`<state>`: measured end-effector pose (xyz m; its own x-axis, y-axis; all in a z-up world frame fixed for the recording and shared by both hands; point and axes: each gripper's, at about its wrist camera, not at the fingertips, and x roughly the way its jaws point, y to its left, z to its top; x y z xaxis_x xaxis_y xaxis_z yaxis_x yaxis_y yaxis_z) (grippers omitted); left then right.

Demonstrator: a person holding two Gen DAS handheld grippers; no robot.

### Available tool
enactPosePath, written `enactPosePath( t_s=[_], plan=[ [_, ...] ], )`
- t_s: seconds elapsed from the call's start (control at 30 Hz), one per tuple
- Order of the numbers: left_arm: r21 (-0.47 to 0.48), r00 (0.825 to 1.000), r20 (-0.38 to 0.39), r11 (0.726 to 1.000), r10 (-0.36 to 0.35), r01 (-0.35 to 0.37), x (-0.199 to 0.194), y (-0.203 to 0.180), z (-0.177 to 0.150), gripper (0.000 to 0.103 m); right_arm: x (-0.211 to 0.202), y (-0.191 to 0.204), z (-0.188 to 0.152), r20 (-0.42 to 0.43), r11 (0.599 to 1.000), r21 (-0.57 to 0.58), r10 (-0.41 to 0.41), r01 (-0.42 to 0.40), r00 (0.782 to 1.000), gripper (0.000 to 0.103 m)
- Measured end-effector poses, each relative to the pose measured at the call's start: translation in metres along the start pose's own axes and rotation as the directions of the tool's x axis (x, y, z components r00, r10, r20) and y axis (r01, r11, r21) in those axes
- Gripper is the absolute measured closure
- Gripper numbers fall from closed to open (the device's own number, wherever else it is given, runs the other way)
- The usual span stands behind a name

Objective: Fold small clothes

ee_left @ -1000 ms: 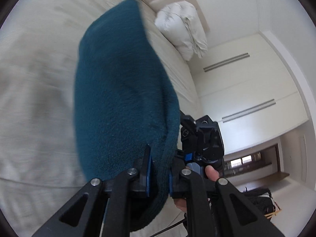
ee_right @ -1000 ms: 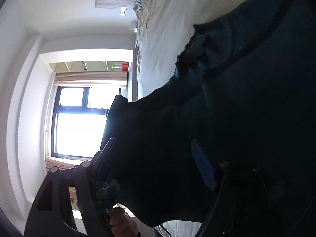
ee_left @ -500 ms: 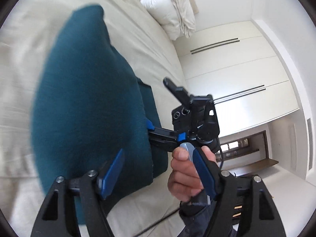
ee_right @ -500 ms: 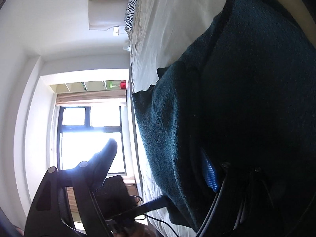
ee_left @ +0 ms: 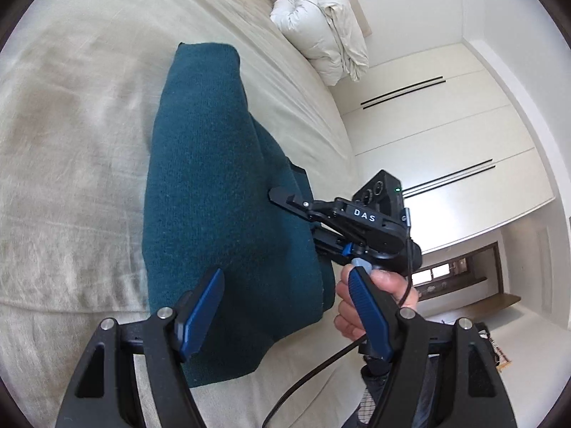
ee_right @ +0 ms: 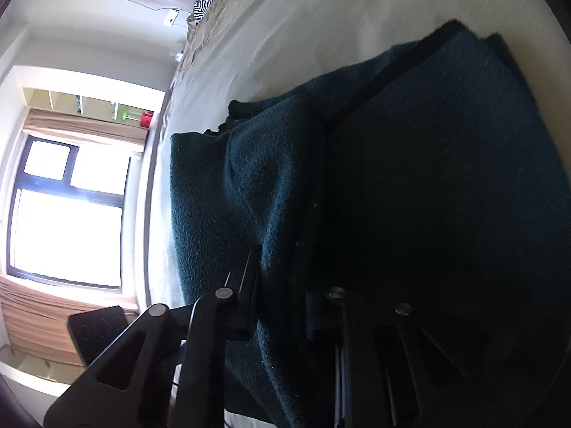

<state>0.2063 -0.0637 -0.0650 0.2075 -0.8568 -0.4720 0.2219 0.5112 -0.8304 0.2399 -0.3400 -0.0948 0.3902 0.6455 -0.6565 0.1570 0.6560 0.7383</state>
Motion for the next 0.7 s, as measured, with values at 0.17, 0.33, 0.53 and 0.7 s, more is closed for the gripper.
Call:
enactPosePath(
  t_s=[0.17, 0.33, 0.53, 0.7],
  plan=[
    [0.019, 1.000, -0.003, 1.000, 0.021, -0.021, 0.000, -0.001, 0.000, 0.029, -0.026, 0.002, 0.000, 0.032, 0.997, -0.059, -0.057, 0.059, 0.998, 0.089],
    [0.050, 0.999, -0.016, 0.998, 0.036, -0.035, 0.007, -0.005, -0.003, 0.029, -0.059, -0.008, 0.006, 0.053, 0.993, -0.065, -0.092, 0.095, 0.994, 0.089],
    [0.093, 0.998, -0.032, 0.994, 0.053, -0.050, 0.016, -0.013, -0.004, 0.029, -0.085, -0.010, 0.011, 0.063, 0.987, -0.071, -0.140, 0.145, 0.988, 0.089],
    [0.127, 0.997, -0.043, 0.990, 0.072, -0.066, 0.020, -0.015, -0.007, 0.029, -0.093, -0.018, 0.006, 0.077, 0.982, -0.058, -0.173, 0.178, 0.982, 0.089]
  ],
)
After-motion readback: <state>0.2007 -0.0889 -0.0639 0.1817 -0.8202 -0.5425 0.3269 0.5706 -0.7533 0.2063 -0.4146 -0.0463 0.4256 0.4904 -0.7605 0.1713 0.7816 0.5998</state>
